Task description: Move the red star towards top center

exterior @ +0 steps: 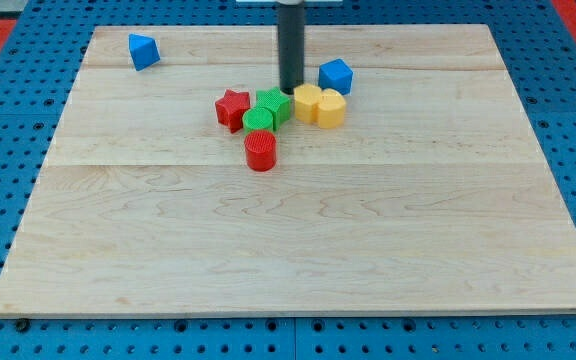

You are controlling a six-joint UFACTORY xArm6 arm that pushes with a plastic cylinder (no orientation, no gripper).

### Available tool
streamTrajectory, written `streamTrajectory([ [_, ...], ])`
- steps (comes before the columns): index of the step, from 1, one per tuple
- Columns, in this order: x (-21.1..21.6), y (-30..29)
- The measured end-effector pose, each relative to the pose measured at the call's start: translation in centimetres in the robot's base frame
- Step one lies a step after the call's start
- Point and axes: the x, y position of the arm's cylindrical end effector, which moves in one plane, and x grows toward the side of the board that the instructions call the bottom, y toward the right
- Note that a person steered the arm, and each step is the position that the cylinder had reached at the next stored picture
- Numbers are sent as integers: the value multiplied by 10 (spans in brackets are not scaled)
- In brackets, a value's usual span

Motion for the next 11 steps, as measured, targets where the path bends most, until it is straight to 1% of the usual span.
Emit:
streamTrajectory([
  [1,-9,-13],
  [2,-17,-83],
  [3,24,-138],
  [4,74,-130],
  [5,64,-79],
  [7,-13,-75],
  [8,7,-127],
  [9,-26,-100],
  [10,-51,-46],
  [11,-52,-42],
])
